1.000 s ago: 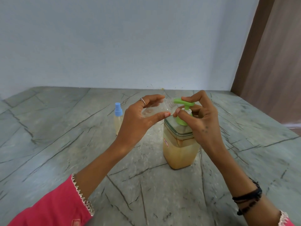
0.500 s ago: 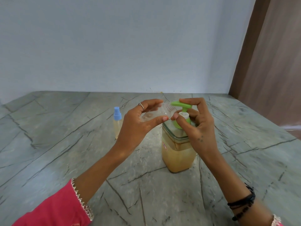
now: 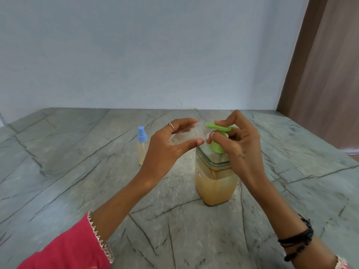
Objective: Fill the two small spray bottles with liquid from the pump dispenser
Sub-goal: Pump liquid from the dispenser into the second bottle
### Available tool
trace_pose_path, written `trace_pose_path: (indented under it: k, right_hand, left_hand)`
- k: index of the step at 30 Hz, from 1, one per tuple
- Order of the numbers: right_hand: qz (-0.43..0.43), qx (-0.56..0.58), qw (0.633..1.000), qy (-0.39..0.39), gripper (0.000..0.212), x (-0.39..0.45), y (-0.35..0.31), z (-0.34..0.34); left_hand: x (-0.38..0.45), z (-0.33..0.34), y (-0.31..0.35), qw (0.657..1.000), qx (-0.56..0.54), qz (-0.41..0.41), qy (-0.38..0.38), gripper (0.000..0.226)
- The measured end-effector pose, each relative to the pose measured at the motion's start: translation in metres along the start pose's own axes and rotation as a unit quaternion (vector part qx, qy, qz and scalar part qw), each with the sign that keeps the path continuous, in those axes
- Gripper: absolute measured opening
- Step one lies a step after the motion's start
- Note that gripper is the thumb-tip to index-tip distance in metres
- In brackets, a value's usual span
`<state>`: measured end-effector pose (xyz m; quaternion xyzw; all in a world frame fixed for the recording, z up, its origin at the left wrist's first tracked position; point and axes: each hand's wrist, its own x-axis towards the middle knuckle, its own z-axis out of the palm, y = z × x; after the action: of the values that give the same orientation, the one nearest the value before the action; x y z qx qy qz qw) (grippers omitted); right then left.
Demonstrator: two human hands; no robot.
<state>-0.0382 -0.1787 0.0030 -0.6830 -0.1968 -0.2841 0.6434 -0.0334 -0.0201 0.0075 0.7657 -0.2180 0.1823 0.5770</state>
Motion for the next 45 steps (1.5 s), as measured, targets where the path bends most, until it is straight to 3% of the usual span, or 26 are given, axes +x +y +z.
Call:
trace_pose_path:
  k: [14,18,31,40,45]
  right_hand:
    - [-0.089,-0.005,0.996,-0.014,0.019,-0.012,0.01,-0.001]
    - [-0.081,0.036,0.996,-0.002,0.014,-0.009,0.009,0.0]
    - [-0.065,0.022,0.998,0.004,0.012,-0.008,0.009,0.001]
    - [-0.144,-0.086,0.986,0.012,0.025,-0.011,0.018,-0.001]
    - [-0.238,-0.213,0.946,0.047,0.033,-0.009,0.02,-0.003]
  left_hand:
    - [0.0,0.0,0.002,1.0,-0.005,-0.004,0.004,0.042]
    - [0.0,0.0,0.002,1.0,-0.008,-0.006,0.005,0.043]
    - [0.001,0.001,0.002,1.0,-0.001,0.001,0.004,0.041]
    - [0.001,-0.002,0.005,1.0,-0.009,0.0,0.008,0.044]
    - [0.001,-0.002,0.005,1.0,-0.006,-0.002,0.009,0.044]
